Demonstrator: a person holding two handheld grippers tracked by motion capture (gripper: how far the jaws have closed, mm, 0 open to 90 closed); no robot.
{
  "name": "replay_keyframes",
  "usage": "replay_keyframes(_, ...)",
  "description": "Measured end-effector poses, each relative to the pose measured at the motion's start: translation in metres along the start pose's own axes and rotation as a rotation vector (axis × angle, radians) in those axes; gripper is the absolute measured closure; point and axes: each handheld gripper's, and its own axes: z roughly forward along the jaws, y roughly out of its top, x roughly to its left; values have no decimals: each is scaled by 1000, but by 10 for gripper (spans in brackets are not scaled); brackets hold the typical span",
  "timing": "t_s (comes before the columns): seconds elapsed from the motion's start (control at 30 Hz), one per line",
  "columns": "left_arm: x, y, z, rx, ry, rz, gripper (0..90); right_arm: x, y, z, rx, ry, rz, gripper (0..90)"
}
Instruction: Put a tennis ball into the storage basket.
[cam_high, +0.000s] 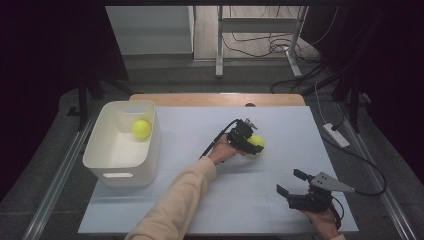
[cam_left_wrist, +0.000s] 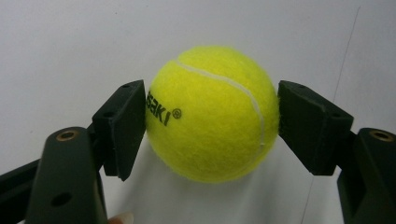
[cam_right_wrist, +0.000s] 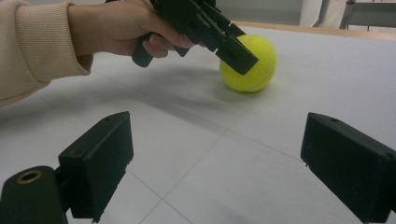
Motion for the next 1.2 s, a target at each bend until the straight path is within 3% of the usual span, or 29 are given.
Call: replay_keyframes(1.2, -6, -2, -52, -89, 29, 13, 284, 2, 1, 0, -1, -1, -6, 92)
